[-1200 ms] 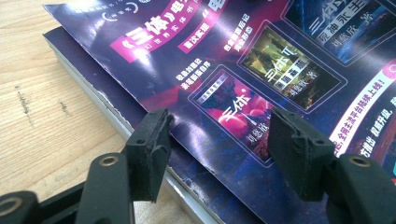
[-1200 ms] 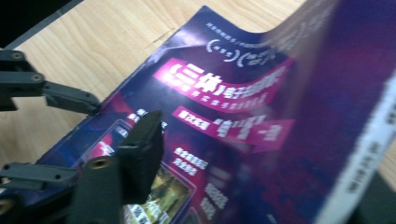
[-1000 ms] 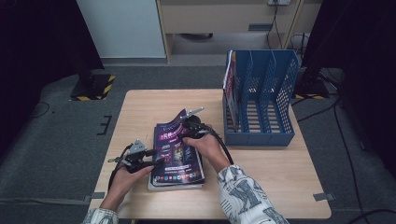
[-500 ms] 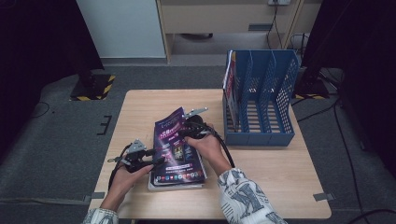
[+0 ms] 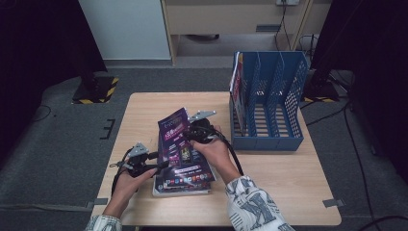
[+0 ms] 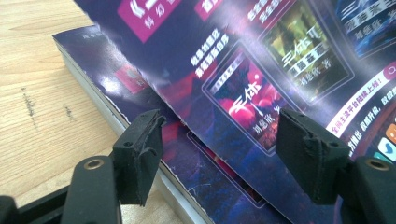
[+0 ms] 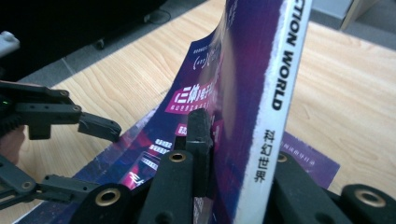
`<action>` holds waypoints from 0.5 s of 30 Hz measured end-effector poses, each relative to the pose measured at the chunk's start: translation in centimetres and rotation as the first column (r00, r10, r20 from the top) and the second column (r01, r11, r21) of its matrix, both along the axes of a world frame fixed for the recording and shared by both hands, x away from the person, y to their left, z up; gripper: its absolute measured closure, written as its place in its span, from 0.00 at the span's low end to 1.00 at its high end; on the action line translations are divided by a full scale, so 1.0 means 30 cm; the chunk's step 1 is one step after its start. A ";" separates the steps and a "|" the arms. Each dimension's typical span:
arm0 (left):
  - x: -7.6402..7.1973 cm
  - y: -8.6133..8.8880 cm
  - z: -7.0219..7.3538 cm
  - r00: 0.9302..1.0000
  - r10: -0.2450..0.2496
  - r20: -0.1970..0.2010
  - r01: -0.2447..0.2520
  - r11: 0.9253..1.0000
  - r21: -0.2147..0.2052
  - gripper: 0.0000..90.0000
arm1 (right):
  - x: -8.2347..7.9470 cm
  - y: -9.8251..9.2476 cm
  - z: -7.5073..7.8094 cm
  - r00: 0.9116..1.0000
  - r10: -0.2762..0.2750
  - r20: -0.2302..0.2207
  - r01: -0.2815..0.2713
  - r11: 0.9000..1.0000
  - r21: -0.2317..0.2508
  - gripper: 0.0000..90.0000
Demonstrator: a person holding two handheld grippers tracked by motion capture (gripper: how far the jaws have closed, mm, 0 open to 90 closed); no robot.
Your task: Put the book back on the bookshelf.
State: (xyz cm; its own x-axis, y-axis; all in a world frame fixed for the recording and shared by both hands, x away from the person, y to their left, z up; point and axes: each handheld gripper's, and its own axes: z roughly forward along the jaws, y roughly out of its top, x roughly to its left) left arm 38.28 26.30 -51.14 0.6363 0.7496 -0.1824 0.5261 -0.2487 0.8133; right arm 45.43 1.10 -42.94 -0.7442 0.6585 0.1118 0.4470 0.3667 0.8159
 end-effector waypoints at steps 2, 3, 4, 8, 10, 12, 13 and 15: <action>0.001 -0.001 0.002 1.000 -0.004 0.002 0.004 1.000 -0.011 0.34 | -0.011 -0.006 0.013 1.000 0.013 0.028 -0.014 1.000 0.014 0.90; 0.003 -0.003 0.002 1.000 -0.002 0.001 0.003 1.000 -0.023 0.33 | -0.023 -0.011 0.029 0.998 0.022 0.054 -0.024 0.999 0.028 0.90; 0.003 -0.003 0.002 1.000 -0.002 0.001 0.003 1.000 -0.023 0.32 | -0.023 -0.011 0.029 0.998 0.022 0.054 -0.024 0.999 0.028 0.90; 0.005 -0.010 0.004 1.000 -0.010 0.004 0.010 0.999 -0.037 0.30 | -0.044 -0.018 0.051 0.995 0.049 0.092 -0.054 0.997 0.059 0.90; 0.008 -0.016 0.003 1.000 -0.012 0.002 0.012 0.999 -0.040 0.29 | -0.052 -0.018 0.059 0.992 0.061 0.108 -0.068 0.995 0.067 0.91; 0.012 -0.023 -0.001 1.000 -0.013 -0.005 0.013 0.999 -0.037 0.27 | -0.059 -0.018 0.064 0.989 0.073 0.125 -0.083 0.994 0.074 0.91; 0.016 -0.029 -0.005 1.000 -0.019 -0.012 0.019 0.999 -0.041 0.26 | -0.065 -0.017 0.069 0.988 0.080 0.135 -0.092 0.992 0.082 0.91; 0.018 -0.030 -0.005 1.000 -0.026 -0.012 0.025 0.998 -0.049 0.26 | -0.068 -0.017 0.072 0.987 0.088 0.138 -0.101 0.991 0.086 0.91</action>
State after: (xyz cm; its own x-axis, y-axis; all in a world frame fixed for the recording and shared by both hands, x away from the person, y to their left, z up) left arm 38.81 25.40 -51.30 0.6525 0.7232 -0.2265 0.5307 -0.2227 0.8178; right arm 43.39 0.60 -40.78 -0.8149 0.5760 0.0645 0.2988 0.3221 0.8983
